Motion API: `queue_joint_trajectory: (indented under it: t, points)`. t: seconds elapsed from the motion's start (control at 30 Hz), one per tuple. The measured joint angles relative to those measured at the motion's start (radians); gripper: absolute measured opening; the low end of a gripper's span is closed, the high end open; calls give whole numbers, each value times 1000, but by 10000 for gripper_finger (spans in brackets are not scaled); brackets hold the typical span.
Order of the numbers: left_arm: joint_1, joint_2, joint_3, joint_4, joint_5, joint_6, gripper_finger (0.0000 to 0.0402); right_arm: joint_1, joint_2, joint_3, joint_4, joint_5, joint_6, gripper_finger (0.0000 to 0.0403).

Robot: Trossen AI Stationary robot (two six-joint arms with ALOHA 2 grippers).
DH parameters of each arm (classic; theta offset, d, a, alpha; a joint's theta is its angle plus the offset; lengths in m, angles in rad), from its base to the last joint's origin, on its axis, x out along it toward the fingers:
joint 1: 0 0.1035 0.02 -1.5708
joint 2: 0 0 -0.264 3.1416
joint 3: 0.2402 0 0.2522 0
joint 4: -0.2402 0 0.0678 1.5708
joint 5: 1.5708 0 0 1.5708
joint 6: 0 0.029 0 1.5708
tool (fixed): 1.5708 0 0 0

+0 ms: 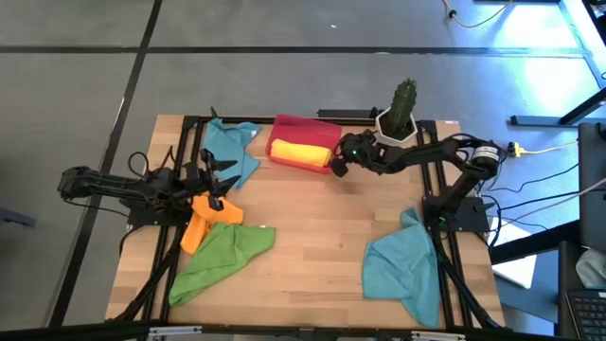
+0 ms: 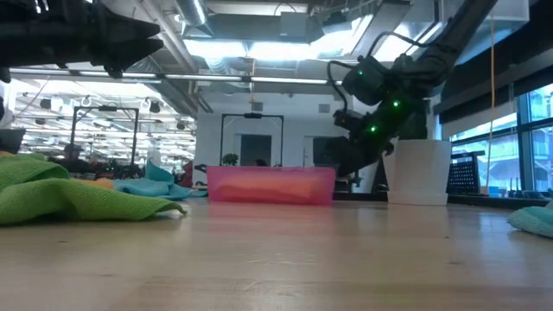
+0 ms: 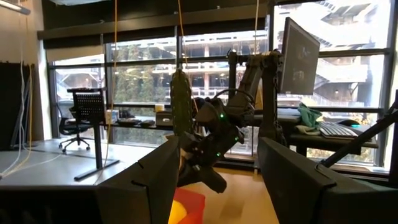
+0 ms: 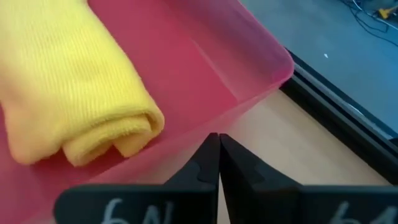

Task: Roll microfiber towels into tight, uniform cylinder then place into a basket
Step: Adjust the red bin

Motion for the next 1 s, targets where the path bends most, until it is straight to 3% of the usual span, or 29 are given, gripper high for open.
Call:
queue_joint_trajectory:
  t: [0.17, 0.33, 0.53, 0.63, 0.7, 0.87, 1.0]
  points:
    - [0, 0, 0, -5, 0, -9, 206, 38, -72, -2, -38, 27, -6, 13]
    - [0, 0, 0, -6, 2, -11, 206, 160, -169, -3, -76, 45, 0, 13]
    - [0, 0, 0, -6, 2, -29, 206, 344, -125, -3, -55, -174, -52, 13]
    - [0, 0, 0, -7, 2, -58, 206, 395, -67, -3, -45, -204, -65, 13]
    - [0, 0, 0, -6, 8, -62, 206, 399, -37, -3, -43, -172, -49, 13]
    - [0, 0, 0, -6, 8, -38, 206, 316, 7, -3, -58, 24, 39, 13]
    - [0, 0, 0, -6, 8, -35, 206, 247, 15, -3, -38, 41, 74, 13]
